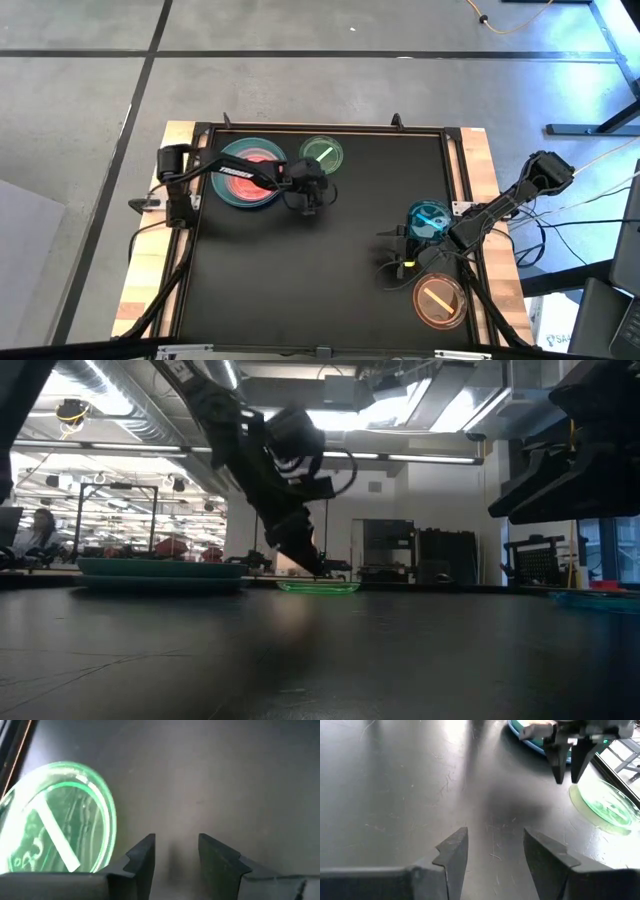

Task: Stack plastic plates
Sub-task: Stack the transparent green plate on top of the transparent red plate on the table

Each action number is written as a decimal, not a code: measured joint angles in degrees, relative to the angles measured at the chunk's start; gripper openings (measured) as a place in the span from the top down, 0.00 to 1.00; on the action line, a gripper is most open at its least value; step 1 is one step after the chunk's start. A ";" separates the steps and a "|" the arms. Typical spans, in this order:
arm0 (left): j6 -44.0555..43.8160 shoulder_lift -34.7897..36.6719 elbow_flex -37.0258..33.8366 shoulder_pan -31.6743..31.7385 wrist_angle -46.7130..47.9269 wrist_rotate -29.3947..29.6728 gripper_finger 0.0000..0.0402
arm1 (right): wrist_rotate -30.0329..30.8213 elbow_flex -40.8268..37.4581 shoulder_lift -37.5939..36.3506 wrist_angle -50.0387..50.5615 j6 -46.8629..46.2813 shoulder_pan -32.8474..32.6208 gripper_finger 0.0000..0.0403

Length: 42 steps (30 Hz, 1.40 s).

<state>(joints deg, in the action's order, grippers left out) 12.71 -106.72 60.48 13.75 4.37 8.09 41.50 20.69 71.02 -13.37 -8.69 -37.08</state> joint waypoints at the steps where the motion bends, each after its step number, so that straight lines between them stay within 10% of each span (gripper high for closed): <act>1: 0.46 -0.62 0.35 0.58 0.16 0.78 0.64 | -0.02 0.00 0.00 0.02 0.00 0.00 0.54; 17: 6.38 -5.96 1.30 8.07 -2.14 0.60 0.65 | -0.07 -0.02 0.02 0.47 -0.42 -0.01 0.54; 29: 6.18 -6.46 1.19 8.66 -3.76 1.18 0.97 | 0.06 -0.02 0.02 0.92 -0.42 -0.02 0.54; 42: 7.12 -2.67 3.88 1.57 -3.77 7.15 0.99 | 0.09 -0.02 0.02 1.21 -0.58 -0.01 0.54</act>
<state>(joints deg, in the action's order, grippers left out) 19.83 -109.39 64.36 15.32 0.60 15.25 41.58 20.67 71.05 -12.16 -9.27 -37.09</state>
